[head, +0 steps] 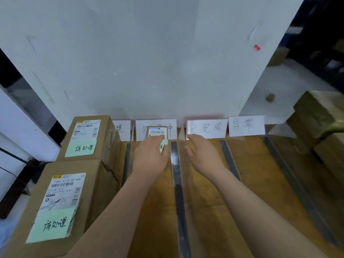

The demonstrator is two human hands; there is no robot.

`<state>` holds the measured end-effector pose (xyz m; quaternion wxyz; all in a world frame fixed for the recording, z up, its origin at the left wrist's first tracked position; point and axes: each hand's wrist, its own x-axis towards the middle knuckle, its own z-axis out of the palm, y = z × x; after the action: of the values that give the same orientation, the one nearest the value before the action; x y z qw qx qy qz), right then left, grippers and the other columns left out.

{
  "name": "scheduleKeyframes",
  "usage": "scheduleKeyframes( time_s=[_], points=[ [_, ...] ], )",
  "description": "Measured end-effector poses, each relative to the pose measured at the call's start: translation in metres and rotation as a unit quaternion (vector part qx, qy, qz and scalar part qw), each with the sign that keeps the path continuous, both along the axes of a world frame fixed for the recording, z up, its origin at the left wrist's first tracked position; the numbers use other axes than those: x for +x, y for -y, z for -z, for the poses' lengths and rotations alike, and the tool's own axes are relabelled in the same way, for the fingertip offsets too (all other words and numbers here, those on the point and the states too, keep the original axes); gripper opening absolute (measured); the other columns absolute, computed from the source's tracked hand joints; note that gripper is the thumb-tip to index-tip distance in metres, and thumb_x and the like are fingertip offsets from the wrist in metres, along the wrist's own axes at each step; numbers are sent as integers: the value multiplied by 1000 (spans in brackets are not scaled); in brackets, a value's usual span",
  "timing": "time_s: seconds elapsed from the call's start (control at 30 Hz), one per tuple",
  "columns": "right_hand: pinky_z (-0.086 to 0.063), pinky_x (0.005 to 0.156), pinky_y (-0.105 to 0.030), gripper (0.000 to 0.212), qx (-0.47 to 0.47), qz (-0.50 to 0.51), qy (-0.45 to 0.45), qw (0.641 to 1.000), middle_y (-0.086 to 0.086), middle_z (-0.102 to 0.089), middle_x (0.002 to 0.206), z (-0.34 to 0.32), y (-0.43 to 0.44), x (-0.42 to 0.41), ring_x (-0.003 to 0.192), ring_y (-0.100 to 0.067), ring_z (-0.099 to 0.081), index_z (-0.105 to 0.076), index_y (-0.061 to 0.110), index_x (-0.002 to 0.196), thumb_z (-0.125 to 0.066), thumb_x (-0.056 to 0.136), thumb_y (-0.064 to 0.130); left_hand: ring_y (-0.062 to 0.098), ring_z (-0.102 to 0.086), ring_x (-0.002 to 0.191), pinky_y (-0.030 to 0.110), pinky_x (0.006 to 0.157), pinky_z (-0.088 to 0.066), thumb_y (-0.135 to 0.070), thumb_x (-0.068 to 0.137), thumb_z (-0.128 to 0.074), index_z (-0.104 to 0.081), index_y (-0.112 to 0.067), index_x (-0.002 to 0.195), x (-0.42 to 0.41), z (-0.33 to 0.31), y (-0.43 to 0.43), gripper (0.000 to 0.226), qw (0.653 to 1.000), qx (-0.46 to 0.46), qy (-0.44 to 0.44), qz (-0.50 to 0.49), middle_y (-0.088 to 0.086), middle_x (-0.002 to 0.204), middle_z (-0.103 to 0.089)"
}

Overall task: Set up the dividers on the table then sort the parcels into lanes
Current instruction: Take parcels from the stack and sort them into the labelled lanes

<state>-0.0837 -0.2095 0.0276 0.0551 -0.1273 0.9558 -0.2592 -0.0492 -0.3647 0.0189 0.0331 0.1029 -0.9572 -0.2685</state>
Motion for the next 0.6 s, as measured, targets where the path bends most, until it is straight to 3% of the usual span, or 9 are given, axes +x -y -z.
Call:
scheduleKeyframes(
  time_s=[0.2,0.27,0.4,0.6],
  points=[
    [-31,114,-34,47,43,44,-63,996,0,-47,146,-13,-67,54,134,-16,-41,-45,16,143,-50,98,29,17,-52,123,32,104,-39,-36,101,-46,-53,-24,136,42,-23,-58,38,993,-38,-45,104,-3,135,-58],
    [-28,116,-36,47,57,66,-66,994,1,-46,147,-16,-94,74,136,-15,-39,-44,18,143,-50,98,31,15,-50,128,32,108,-37,-40,101,-45,-49,-25,141,53,-26,-83,43,989,-51,-51,128,-4,140,-55],
    [-25,117,-37,46,64,132,-70,987,0,-44,148,-21,-157,114,138,-15,-36,-45,17,143,-48,99,29,15,-40,138,33,115,-29,-41,102,-41,-40,-26,147,73,-36,-140,48,980,-56,-47,187,-5,150,-44],
    [-29,115,-36,46,67,229,-78,968,1,-48,145,-27,-263,173,135,-14,-40,-49,17,140,-52,97,31,13,-43,135,30,113,-30,-44,101,-41,-42,-28,146,102,-45,-242,48,954,-58,-78,284,-8,148,-47]
  ],
)
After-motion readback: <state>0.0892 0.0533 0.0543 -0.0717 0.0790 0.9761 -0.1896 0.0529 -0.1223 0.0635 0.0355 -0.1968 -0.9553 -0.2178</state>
